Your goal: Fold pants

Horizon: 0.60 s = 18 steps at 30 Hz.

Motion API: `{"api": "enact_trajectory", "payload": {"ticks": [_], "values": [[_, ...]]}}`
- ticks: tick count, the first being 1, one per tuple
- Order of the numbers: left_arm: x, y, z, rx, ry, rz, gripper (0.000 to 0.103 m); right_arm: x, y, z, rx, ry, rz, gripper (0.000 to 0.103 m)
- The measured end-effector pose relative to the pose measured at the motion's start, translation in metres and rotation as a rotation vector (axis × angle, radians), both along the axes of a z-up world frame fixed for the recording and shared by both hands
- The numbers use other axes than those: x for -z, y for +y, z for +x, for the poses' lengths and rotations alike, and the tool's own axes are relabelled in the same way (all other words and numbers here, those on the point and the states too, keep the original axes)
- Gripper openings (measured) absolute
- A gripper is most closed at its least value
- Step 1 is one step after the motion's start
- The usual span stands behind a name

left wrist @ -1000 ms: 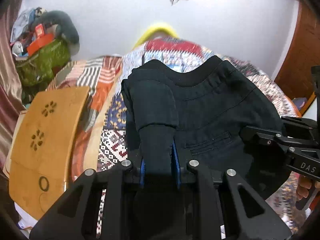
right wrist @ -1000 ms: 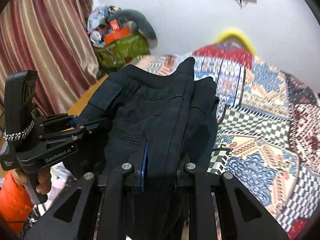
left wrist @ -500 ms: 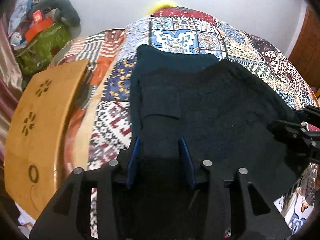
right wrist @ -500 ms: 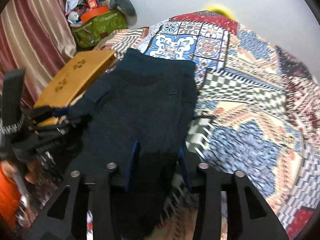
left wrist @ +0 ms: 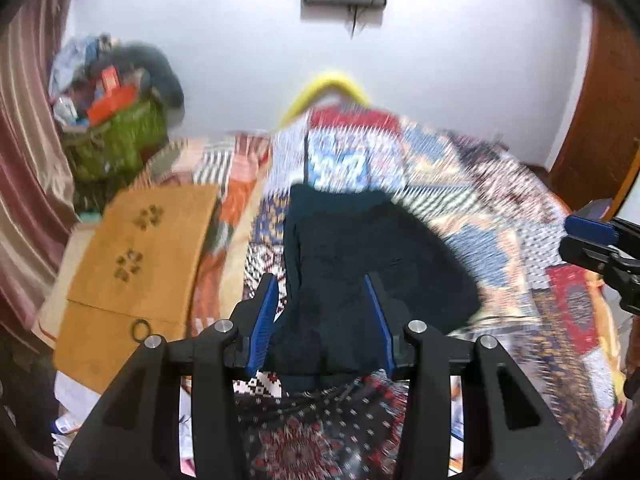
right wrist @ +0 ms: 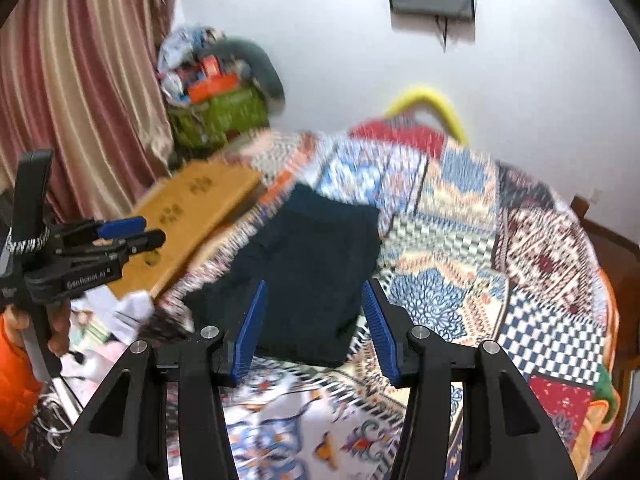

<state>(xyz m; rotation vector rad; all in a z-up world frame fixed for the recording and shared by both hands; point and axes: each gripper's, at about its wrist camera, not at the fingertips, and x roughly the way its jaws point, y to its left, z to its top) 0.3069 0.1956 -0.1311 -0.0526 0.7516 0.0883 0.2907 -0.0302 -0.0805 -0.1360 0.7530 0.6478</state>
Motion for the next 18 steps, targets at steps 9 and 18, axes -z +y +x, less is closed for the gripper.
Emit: {"api": "enact_trajectory", "payload": {"ticks": [9, 18], "values": [[-0.108, -0.049, -0.129, 0.054, -0.252, 0.028, 0.06, -0.089, -0.022, -0.101, -0.045, -0.207, 0.164, 0.046], [-0.144, -0.084, -0.236, 0.058, -0.449, 0.049, 0.06, -0.119, -0.042, -0.193, -0.068, -0.358, 0.29, 0.046]]}}
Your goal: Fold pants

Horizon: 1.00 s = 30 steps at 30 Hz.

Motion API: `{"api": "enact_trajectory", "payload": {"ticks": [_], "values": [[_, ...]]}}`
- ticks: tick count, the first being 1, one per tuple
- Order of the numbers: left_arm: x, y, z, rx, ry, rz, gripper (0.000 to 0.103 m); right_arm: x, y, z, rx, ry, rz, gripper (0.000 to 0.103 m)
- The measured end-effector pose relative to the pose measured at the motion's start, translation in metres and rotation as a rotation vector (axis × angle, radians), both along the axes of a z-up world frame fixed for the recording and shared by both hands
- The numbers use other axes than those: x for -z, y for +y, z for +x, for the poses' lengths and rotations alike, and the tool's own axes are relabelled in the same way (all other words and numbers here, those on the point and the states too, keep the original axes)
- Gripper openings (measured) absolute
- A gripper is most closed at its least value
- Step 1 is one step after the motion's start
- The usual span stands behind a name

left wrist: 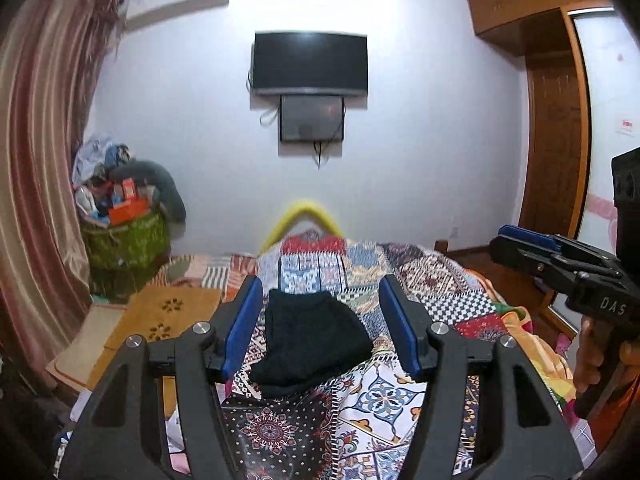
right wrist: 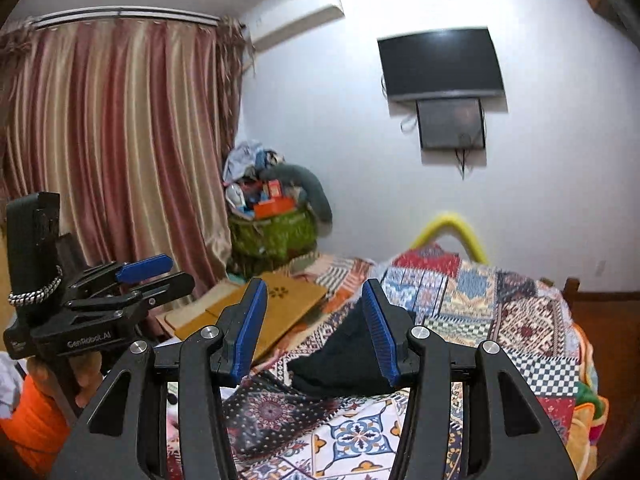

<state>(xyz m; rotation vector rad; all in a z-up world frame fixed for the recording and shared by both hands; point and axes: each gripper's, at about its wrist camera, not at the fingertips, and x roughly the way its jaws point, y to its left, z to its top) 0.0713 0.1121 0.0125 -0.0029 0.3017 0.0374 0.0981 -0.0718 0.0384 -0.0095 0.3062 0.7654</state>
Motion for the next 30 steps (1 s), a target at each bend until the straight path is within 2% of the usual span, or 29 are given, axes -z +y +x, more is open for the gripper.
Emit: {"api": "enact_trajectory", "payload": {"ticks": [4, 6, 9, 11, 13, 16, 23, 30], "values": [[0.0, -0.011, -0.028, -0.028, -0.064, -0.007, 0.061, 0.004, -0.001, -0.029, 0.031, -0.06, -0.002, 0.046], [0.002, -0.011, -0.034, -0.038, -0.078, -0.017, 0.067, 0.008, 0.0, -0.037, 0.053, -0.071, -0.011, 0.047], [0.004, -0.01, -0.039, -0.052, -0.097, -0.028, 0.081, 0.01, -0.003, -0.043, 0.083, -0.071, -0.003, 0.07], [0.005, -0.01, -0.042, -0.052, -0.101, -0.028, 0.088, 0.012, -0.006, -0.044, 0.106, -0.076, 0.013, 0.077], [0.007, -0.01, -0.043, -0.061, -0.101, -0.028, 0.101, 0.01, -0.008, -0.045, 0.124, -0.075, 0.014, 0.088], [0.01, -0.011, -0.045, -0.064, -0.108, -0.02, 0.103, 0.01, -0.011, -0.045, 0.142, -0.072, 0.017, 0.1], [0.017, -0.019, -0.047, -0.083, -0.101, 0.015, 0.103, 0.011, -0.013, -0.044, 0.168, -0.076, 0.029, 0.102], [0.021, -0.016, -0.048, -0.074, -0.097, -0.004, 0.103, 0.019, -0.014, -0.047, 0.174, -0.065, 0.01, 0.102]]}}
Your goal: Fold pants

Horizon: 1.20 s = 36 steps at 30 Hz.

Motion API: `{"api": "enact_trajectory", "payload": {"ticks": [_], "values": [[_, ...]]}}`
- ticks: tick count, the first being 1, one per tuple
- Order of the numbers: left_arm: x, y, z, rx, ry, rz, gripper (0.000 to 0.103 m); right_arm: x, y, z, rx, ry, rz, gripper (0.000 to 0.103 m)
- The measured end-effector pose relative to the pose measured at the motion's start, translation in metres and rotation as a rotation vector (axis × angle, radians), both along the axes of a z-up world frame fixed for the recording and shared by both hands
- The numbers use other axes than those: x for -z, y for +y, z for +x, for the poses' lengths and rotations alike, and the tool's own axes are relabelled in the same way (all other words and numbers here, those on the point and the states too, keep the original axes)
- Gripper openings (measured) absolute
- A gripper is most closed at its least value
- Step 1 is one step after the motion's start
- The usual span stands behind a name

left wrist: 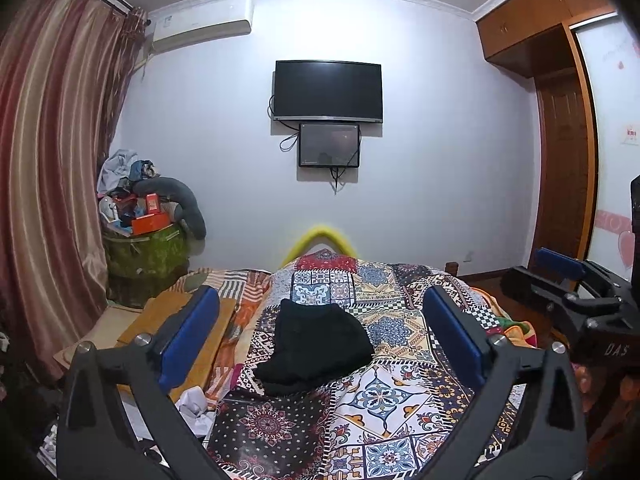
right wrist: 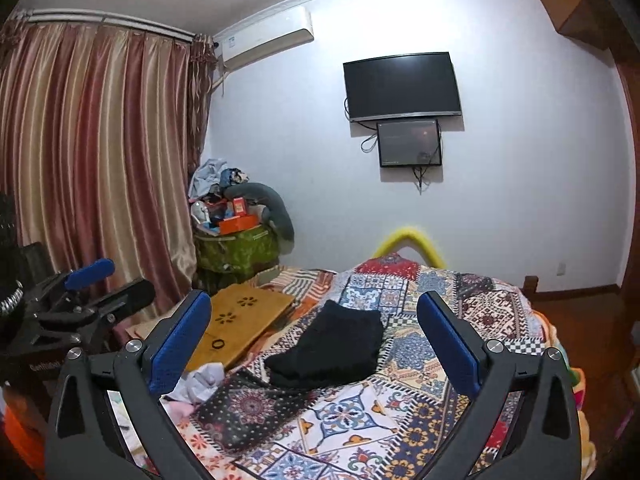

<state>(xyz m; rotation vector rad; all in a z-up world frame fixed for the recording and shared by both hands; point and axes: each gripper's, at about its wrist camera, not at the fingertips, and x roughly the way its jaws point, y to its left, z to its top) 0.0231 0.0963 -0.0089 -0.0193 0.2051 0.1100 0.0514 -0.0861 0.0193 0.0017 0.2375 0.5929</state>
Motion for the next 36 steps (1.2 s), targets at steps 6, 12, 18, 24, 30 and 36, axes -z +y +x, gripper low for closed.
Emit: {"api": "enact_trajectory", "payload": {"ticks": [6, 12, 18, 24, 30, 36], "values": [[0.002, 0.0, 0.001, 0.004, 0.006, -0.003, 0.103, 0.002, 0.001, -0.002, -0.008, 0.006, -0.009, 0.102], [0.002, -0.001, 0.002, 0.012, 0.008, -0.012, 0.103, 0.001, 0.0, -0.003, -0.008, 0.011, -0.008, 0.102], [0.004, -0.002, 0.004, 0.011, 0.017, -0.019, 0.103, 0.0, 0.0, -0.003, -0.006, 0.009, -0.014, 0.102], [0.005, -0.003, 0.007, 0.014, 0.031, -0.027, 0.103, -0.001, -0.001, -0.005, -0.004, 0.004, -0.002, 0.102], [0.006, -0.002, 0.008, 0.018, 0.036, -0.045, 0.103, -0.002, -0.001, -0.007, 0.002, 0.006, 0.0, 0.102], [0.006, -0.003, 0.011, 0.021, 0.045, -0.05, 0.103, -0.002, -0.003, -0.01, 0.006, 0.012, 0.009, 0.102]]}}
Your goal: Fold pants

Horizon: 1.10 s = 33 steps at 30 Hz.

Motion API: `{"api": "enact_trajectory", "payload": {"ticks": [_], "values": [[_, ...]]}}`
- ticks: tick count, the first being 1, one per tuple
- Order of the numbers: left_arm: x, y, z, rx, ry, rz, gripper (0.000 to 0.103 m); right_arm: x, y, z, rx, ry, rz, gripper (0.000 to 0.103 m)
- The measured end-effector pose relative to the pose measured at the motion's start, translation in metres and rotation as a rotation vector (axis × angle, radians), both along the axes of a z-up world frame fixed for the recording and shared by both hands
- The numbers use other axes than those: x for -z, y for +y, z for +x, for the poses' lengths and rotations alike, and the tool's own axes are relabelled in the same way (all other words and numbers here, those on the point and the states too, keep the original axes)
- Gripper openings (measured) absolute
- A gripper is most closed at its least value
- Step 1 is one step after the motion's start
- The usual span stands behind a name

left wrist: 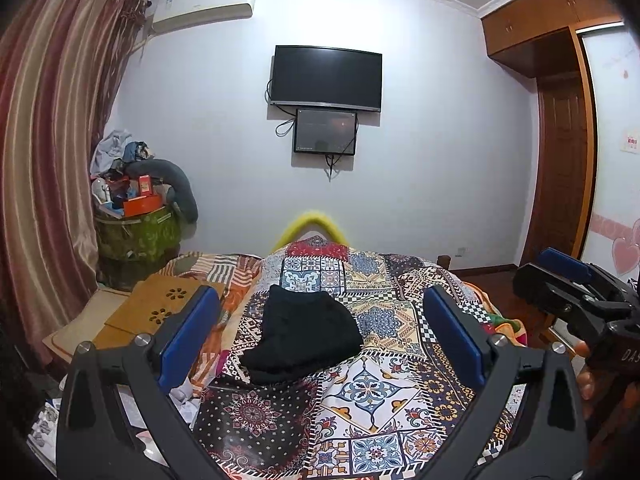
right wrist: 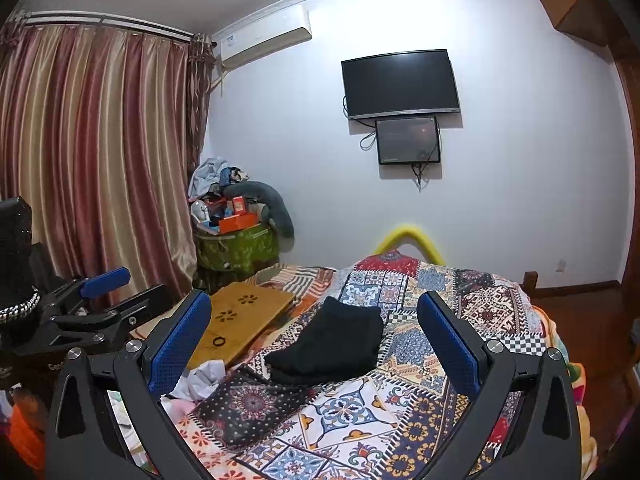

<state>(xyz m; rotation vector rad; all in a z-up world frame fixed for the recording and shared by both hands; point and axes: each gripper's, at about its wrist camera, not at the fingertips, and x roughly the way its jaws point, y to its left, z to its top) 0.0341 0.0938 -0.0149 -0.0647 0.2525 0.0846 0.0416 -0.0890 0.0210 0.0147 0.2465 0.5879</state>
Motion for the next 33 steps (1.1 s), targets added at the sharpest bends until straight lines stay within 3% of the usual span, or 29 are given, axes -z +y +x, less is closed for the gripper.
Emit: {"api": "enact_trajectory", "payload": {"ticks": [33], "values": [[0.0025, -0.0077, -0.0011, 0.06, 0.003, 0.033, 0.103, -0.0027, -0.0024, -0.0001, 0.017, 0.016, 0.005, 0.102]]}}
